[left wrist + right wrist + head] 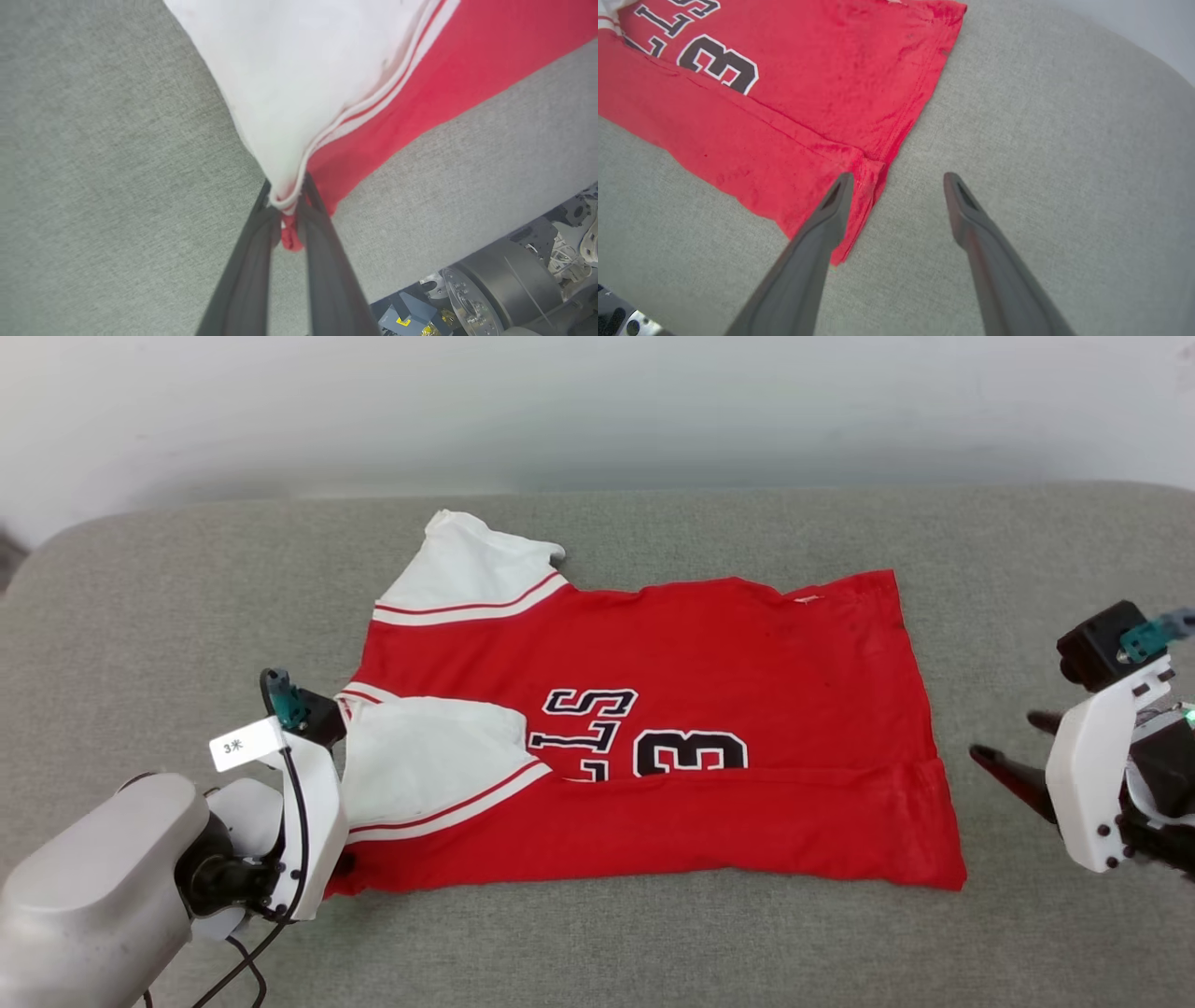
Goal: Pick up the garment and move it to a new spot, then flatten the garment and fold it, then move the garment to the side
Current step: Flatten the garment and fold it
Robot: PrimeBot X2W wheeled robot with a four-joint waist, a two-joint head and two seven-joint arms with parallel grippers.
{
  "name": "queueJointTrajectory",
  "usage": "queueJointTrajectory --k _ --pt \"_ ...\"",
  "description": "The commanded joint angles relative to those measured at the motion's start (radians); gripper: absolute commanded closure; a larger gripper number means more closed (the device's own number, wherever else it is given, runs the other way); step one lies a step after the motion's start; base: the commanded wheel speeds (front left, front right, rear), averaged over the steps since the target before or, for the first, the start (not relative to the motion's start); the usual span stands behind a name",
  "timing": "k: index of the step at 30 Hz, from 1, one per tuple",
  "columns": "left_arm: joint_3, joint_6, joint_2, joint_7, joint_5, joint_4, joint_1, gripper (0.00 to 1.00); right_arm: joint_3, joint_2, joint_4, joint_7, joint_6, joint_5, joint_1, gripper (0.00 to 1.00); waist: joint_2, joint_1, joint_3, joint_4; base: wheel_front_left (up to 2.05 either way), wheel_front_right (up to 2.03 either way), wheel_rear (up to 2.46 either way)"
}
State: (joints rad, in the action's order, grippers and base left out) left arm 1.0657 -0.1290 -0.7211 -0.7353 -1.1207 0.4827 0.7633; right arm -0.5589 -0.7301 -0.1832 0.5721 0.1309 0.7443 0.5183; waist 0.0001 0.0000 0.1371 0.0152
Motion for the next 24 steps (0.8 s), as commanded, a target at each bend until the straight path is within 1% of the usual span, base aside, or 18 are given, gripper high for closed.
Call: queueJointTrajectory --k 1,4,5,6,7,8,11,12,13,15,16,17,18,19,21,24 --pt "0.006 0.000 -0.014 0.009 -0.003 -0.020 -0.001 1.00 -0.018 -0.018 0.012 0.096 0.000 0.037 0.019 0.00 -0.0001 0.0000 -0.010 0.008 0.00 0.00 0.00" --pt "0.011 0.000 -0.026 0.019 -0.006 -0.057 0.002 1.00 -0.020 -0.034 0.010 0.245 0.000 0.088 0.045 0.00 -0.0001 0.0000 -0.011 0.013 0.00 0.00 0.00" --pt "0.010 0.000 -0.031 0.026 -0.008 -0.076 0.009 1.00 -0.025 -0.027 -0.006 0.323 0.000 0.111 0.046 0.00 -0.0001 0.0000 -0.006 0.018 0.00 0.00 0.00" --pt "0.010 0.000 -0.031 0.026 -0.008 -0.076 0.009 1.00 -0.025 -0.027 -0.006 0.323 0.000 0.111 0.046 0.00 -0.0001 0.0000 -0.006 0.018 0.00 0.00 0.00" --pt "0.013 0.000 -0.034 0.030 -0.001 -0.092 0.018 1.00 -0.017 -0.004 -0.024 0.373 0.000 0.113 0.050 0.00 -0.0001 0.0000 0.002 0.023 0.00 0.00 0.00" --pt "0.014 0.000 -0.035 0.031 0.003 -0.098 0.022 1.00 -0.015 0.010 -0.039 0.389 0.000 0.111 0.048 0.00 -0.0001 0.0000 0.008 0.026 0.00 0.00 0.00" --pt "0.019 0.000 -0.036 0.034 0.010 -0.116 0.033 1.00 0.004 0.058 -0.088 0.411 0.000 0.098 0.041 0.00 -0.0001 0.0000 0.028 0.034 0.00 0.00 0.00" --pt "0.019 0.000 -0.036 0.034 0.010 -0.116 0.033 1.00 0.004 0.058 -0.088 0.411 0.000 0.098 0.041 0.00 -0.0001 0.0000 0.028 0.034 0.00 0.00 0.00" --pt "0.018 0.000 -0.034 0.035 0.014 -0.124 0.042 1.00 0.011 0.097 -0.127 0.405 0.000 0.084 0.033 0.00 -0.0001 0.0000 0.042 0.040 0.00 0.00 0.00" --pt "0.017 0.000 -0.031 0.039 0.017 -0.129 0.047 1.00 0.021 0.136 -0.170 0.389 0.000 0.070 0.028 0.00 -0.0001 0.0000 0.055 0.046 0.00 0.00 0.00" --pt "0.017 0.000 -0.031 0.039 0.017 -0.129 0.047 1.00 0.021 0.136 -0.170 0.389 0.000 0.070 0.028 0.00 -0.0001 0.0000 0.055 0.046 0.00 0.00 0.00" --pt "0.017 0.000 -0.032 0.041 0.016 -0.132 0.048 1.00 0.028 0.156 -0.193 0.376 0.000 0.063 0.025 0.00 -0.0001 0.0000 0.062 0.048 0.00 0.00 0.00" --pt "0.017 0.000 -0.032 0.045 0.016 -0.133 0.049 1.00 0.021 0.191 -0.239 0.359 0.000 0.052 0.008 0.00 -0.0001 0.0000 0.072 0.051 0.00 0.00 0.00" --pt "0.017 0.000 -0.032 0.045 0.016 -0.133 0.049 1.00 0.021 0.191 -0.239 0.359 0.000 0.052 0.008 0.00 -0.0001 0.0000 0.072 0.051 0.00 0.00 0.00" --pt "0.017 0.000 -0.032 0.048 0.015 -0.133 0.050 1.00 0.006 0.230 -0.285 0.345 0.000 0.048 -0.016 0.00 -0.0001 0.0000 0.083 0.055 0.00 0.00 0.00" --pt "0.020 0.000 -0.032 0.052 0.014 -0.130 0.048 1.00 -0.050 0.267 -0.326 0.339 0.001 0.043 -0.054 0.00 -0.0001 0.0000 0.090 0.058 0.00 0.00 0.00"
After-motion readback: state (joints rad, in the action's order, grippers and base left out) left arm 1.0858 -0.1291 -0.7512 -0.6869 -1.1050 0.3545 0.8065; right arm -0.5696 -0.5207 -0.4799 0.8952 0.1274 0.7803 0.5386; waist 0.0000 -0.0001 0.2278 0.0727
